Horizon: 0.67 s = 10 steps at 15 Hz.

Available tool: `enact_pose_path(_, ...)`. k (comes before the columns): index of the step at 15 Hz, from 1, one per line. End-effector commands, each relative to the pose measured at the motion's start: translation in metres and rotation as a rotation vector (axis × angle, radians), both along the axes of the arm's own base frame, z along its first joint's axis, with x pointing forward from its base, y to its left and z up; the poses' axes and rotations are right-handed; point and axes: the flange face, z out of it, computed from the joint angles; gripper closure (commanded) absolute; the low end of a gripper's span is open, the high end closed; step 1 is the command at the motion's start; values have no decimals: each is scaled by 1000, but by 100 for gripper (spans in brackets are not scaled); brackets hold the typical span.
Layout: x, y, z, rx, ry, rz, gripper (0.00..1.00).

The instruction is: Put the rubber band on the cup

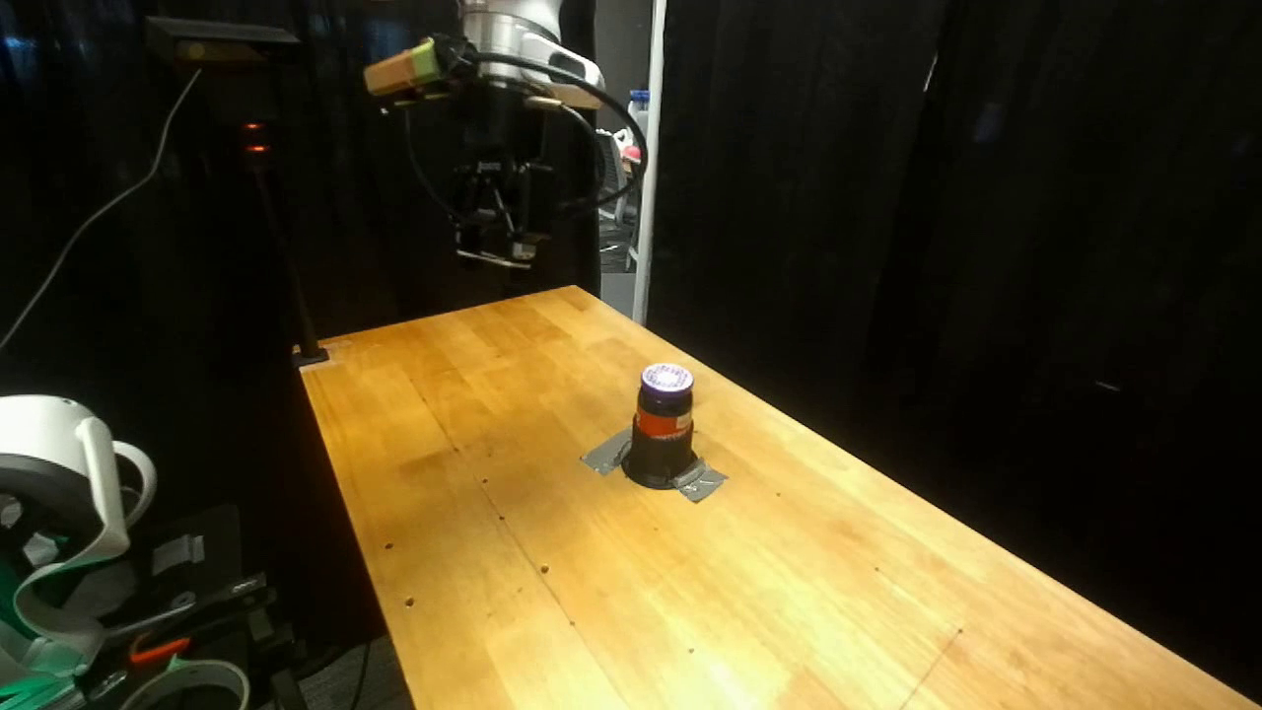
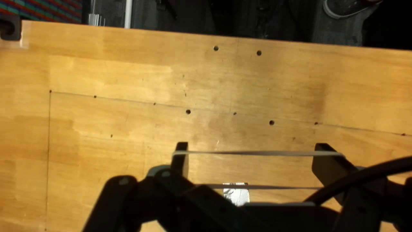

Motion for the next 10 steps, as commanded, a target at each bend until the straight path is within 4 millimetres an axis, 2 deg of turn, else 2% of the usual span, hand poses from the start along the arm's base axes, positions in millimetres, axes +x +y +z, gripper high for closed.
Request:
enact_pose_path(1,66,32,-14,-68,-79,-47,0)
enact_pose_path(5,117,60,-26,-69,-172,-164,0)
enact_pose_path(8,146,69,-34,-61,-257,-255,0)
enact_pose_path(9,122,61,-36,-54,-194,-200,0)
enact_pose_path(10,130,64,-39,-53,-210,-221,0)
